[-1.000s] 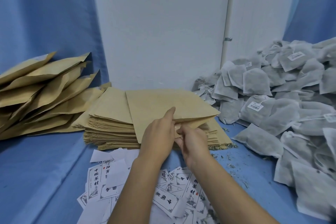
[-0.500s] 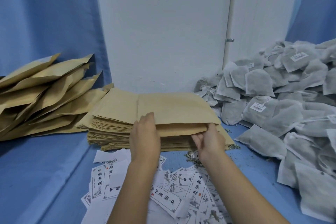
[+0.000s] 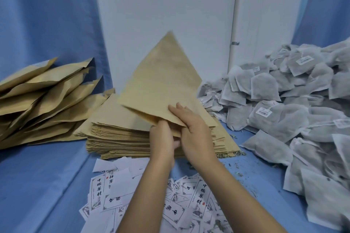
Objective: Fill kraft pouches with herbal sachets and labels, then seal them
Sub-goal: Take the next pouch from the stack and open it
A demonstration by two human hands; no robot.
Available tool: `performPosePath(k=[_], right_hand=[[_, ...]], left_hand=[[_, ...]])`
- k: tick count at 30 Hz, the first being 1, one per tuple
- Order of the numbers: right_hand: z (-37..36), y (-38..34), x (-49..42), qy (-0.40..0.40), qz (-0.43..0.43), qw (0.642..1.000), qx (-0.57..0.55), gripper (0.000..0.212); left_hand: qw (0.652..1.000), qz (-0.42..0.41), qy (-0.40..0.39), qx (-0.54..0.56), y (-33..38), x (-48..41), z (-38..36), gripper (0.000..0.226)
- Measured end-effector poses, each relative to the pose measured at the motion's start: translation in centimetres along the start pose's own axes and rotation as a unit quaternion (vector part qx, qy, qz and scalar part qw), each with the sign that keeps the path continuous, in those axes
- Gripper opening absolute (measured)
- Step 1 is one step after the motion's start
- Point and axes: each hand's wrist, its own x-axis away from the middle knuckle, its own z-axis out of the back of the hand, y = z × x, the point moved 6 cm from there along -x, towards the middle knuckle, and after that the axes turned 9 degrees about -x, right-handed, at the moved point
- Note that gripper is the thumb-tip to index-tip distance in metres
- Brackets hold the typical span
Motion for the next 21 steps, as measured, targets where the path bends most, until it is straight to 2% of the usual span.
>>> performPosePath(k=[2, 3, 6, 9, 12, 15, 18, 21], right_hand=[[0.1, 0.4, -0.1, -0.015, 0.007, 0.994, 0.107, 0.075], [0.2, 0.9, -0.1, -0.021, -0.002, 0.992, 0.127, 0.074], [0.9, 1.6, 0.0, 0.026, -0.024, 0.996, 0.078, 0.068], [1.6, 1.1, 0.4, 0.101, 0.003, 0.995, 0.010, 0.069], [1.6, 1.0, 0.6, 0.100, 0.010, 0.995, -0.001, 0.072], [1.8, 1.2, 0.7, 0.104, -0.013, 0.994, 0.040, 0.062], [2.2, 0.8, 0.6, 0.114, -0.019, 0.990, 0.083, 0.053], [3.2, 1.1, 0.3, 0.133, -0.046, 0.984, 0.110, 0.044]], left_hand=[[0.999, -0.002, 0.020, 0.030, 0.1, -0.2, 0.5, 0.026], [0.999, -0.005, 0.032, 0.034, -0.1, -0.3, 0.8, 0.029], [0.998, 0.037, 0.041, 0.023, -1.3, -0.5, 1.1, 0.039], [0.997, 0.064, 0.043, -0.004, -2.0, -0.7, 1.1, 0.040], [0.997, 0.062, 0.046, 0.009, -2.1, -1.1, 1.1, 0.035], [0.997, 0.065, 0.023, 0.030, -2.1, -1.0, 1.1, 0.025], [0.997, 0.040, 0.037, 0.049, -1.3, -1.3, 1.8, 0.022], [0.994, -0.038, 0.100, 0.033, 0.3, -1.9, 3.8, 0.023]])
